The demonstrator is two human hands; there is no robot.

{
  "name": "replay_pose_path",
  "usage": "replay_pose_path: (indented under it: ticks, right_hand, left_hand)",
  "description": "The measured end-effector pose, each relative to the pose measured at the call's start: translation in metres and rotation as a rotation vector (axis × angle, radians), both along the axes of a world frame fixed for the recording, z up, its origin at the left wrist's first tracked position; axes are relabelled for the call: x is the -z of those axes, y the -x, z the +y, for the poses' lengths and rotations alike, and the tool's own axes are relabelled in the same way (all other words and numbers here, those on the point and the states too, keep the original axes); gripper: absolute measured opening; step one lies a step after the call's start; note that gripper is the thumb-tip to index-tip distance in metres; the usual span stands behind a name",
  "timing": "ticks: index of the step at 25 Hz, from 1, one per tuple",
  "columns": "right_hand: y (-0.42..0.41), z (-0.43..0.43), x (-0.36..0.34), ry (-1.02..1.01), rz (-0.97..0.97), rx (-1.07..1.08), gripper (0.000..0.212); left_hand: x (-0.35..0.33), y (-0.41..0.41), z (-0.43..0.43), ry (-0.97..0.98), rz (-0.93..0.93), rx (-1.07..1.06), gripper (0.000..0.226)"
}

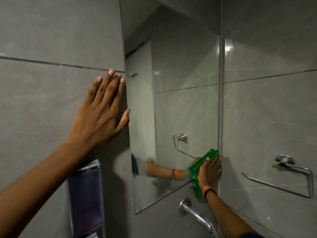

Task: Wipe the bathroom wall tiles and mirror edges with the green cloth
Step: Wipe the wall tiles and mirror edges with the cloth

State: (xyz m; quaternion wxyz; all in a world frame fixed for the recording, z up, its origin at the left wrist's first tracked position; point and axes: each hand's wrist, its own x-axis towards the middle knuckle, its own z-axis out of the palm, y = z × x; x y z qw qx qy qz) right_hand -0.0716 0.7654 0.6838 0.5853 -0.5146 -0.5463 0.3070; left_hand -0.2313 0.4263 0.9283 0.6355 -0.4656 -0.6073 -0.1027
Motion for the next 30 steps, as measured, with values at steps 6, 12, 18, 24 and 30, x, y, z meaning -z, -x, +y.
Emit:
replay_pose_path:
  ticks: [6, 12, 18, 24, 30]
  right_hand:
    - [0.03, -0.058, 0.019, -0.132, 0.026, -0.025, 0.071]
    - [0.055, -0.127, 0.032, -0.357, 0.006, -0.07, 0.073]
    - [0.079, -0.194, 0.042, -0.526, -0.063, -0.103, 0.078]
    - [0.095, -0.24, 0.03, -0.484, -0.027, -0.096, 0.08]
    - [0.104, -0.255, -0.004, -0.35, 0.005, -0.039, 0.082]
  left_hand:
    - [0.0, -0.001, 0.001, 0.012, -0.006, 0.0, 0.075]
    - [0.002, -0.003, 0.0, -0.001, -0.009, 0.024, 0.073]
    - [0.006, -0.002, -0.003, -0.009, -0.027, 0.046, 0.072]
    - [0.007, -0.004, -0.006, 0.032, -0.031, 0.027, 0.071]
    - [0.005, -0.004, -0.005, 0.03, -0.033, 0.041, 0.07]
